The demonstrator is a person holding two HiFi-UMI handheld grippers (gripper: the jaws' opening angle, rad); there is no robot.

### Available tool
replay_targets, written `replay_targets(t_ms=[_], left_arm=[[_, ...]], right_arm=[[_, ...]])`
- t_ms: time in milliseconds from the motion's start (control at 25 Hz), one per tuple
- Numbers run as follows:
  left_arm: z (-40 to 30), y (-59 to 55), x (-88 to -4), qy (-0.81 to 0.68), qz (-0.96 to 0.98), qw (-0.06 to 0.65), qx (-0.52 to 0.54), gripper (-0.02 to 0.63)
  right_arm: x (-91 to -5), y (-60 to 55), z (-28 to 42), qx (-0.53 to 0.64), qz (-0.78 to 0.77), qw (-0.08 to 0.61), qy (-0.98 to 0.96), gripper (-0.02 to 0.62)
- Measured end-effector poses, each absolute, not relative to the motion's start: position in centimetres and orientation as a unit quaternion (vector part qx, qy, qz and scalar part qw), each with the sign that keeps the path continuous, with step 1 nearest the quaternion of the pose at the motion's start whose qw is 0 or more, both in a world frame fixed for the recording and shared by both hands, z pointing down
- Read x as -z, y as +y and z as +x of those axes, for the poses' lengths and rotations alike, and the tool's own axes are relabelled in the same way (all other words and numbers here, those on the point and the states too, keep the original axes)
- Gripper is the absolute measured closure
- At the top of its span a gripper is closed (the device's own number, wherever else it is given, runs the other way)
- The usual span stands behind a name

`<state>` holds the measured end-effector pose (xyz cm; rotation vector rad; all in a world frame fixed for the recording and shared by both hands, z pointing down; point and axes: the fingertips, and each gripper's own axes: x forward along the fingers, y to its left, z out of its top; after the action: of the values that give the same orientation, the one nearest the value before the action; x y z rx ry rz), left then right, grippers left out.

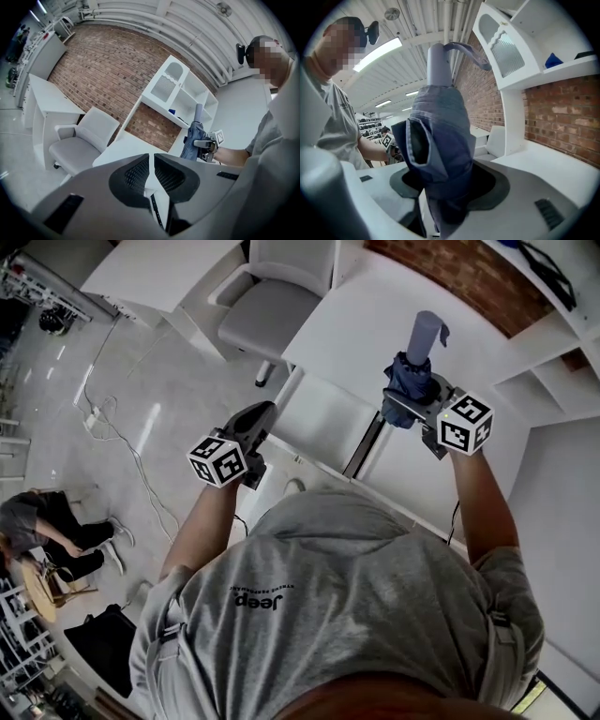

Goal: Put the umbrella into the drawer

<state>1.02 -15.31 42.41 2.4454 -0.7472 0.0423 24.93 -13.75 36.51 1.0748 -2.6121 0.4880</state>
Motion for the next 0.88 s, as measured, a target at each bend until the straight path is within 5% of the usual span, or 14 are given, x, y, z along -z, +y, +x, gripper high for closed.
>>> replay_targets(t_ms=[880], left_arm=[[-0.8,-19.3,-51.1,-0.296,0.903,0.308,-0.054,0.586]], right_arm=[[-49.0,-20.4,17.4,-0.216,0.286,0.324,-0.875,0.336]])
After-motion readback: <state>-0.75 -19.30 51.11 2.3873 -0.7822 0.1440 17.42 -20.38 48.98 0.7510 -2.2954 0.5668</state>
